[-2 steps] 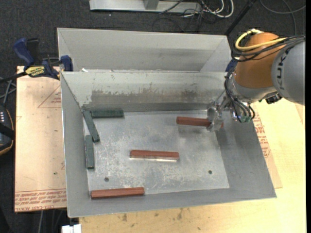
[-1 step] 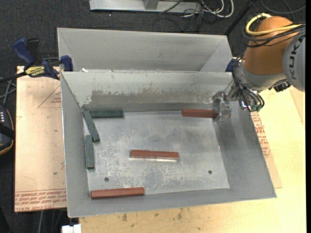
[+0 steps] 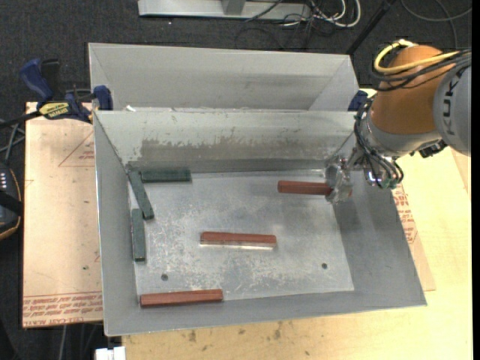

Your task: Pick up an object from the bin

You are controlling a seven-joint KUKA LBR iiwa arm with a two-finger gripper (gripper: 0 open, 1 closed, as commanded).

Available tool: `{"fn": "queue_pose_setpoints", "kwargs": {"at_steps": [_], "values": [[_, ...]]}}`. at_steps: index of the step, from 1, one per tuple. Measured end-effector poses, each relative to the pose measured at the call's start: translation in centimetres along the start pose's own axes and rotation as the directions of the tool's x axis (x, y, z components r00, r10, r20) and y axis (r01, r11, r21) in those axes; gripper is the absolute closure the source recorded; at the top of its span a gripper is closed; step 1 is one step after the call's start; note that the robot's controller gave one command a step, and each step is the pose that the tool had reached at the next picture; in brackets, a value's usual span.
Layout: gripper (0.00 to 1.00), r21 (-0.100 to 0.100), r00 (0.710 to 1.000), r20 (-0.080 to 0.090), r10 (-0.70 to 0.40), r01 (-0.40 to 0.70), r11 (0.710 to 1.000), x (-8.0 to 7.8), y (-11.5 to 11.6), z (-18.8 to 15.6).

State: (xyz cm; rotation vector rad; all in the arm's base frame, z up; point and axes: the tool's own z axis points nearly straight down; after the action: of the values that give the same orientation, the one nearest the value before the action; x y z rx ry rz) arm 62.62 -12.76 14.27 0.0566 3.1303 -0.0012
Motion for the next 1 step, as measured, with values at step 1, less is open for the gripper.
{"fn": "queue_pose_setpoints", "kwargs": {"at_steps": [1], "values": [[1.0,-0.004,1.0,-0.011,0.018,-0.018,1.0,0.45,-0.33,1.87]]}}
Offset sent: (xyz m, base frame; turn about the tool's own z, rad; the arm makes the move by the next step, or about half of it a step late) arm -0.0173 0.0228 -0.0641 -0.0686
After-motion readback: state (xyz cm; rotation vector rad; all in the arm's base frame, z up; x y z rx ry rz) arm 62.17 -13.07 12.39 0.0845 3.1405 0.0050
